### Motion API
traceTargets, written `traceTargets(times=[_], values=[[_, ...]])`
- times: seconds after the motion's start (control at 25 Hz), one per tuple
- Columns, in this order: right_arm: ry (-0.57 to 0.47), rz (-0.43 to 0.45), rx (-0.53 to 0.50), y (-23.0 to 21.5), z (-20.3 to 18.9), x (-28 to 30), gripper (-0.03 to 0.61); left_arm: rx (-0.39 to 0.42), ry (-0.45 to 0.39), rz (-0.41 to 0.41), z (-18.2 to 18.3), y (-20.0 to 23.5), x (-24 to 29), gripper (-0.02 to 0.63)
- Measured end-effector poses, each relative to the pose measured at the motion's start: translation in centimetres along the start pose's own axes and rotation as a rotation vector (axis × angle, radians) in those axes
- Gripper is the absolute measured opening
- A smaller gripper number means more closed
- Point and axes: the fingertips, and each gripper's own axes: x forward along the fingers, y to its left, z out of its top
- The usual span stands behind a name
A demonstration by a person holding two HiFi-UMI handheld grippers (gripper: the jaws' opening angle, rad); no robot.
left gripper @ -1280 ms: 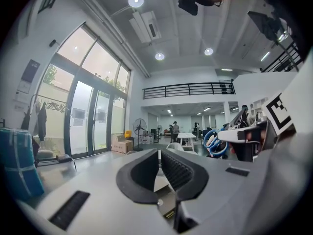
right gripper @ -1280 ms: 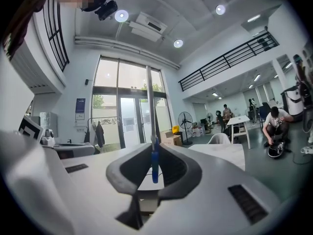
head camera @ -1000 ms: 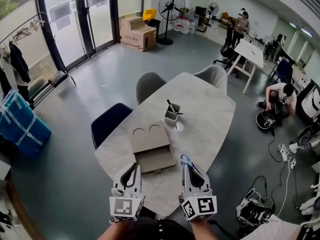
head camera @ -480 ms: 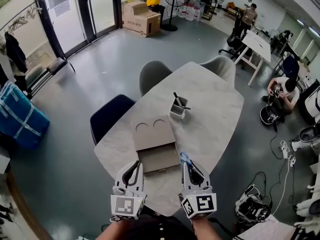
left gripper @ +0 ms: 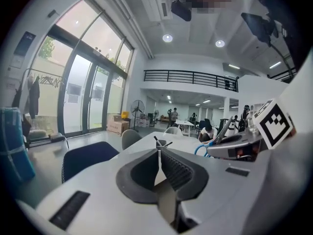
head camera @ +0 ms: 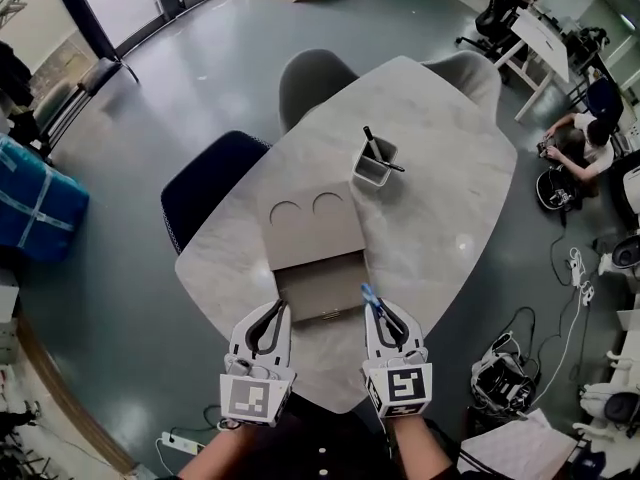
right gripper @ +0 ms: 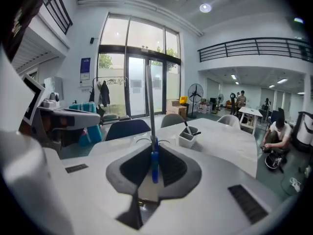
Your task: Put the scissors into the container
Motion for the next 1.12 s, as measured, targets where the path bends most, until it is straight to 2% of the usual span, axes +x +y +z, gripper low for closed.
traceTargets(times=[0.28,0.6,0.72,0.92,1.0,1.12], values=[[0.155,0.031,-0.036,1.0,-5.1,4.5,0.038,-0.026,0.072,-0.026,-3.8,0.7,3.3,0.028],[0.274,0.064,-0.202,1.3,-8.5,8.1,0.038,-0.054,0.123,-0.022,-6.6,1.7,5.4,0.028],[0.349,0.05,-0.376,1.3,-10.0,9.0,0.039,-0.045,0.136,-0.015,-7.5,2.2,5.8,0.028],[0.476,0.041,-0.819,2.3,-12.0,11.1,0.04,-0.003,0.168,-0.003,-9.1,3.1,6.1,0.028],[0.529,0.045,-0.922,2.6,-12.9,12.0,0.04,0.028,0.176,-0.001,-9.7,3.5,6.4,0.028],[0.57,0.066,-0.986,3.0,-14.2,13.0,0.04,0.088,0.183,-0.019,-10.3,3.7,7.0,0.028]])
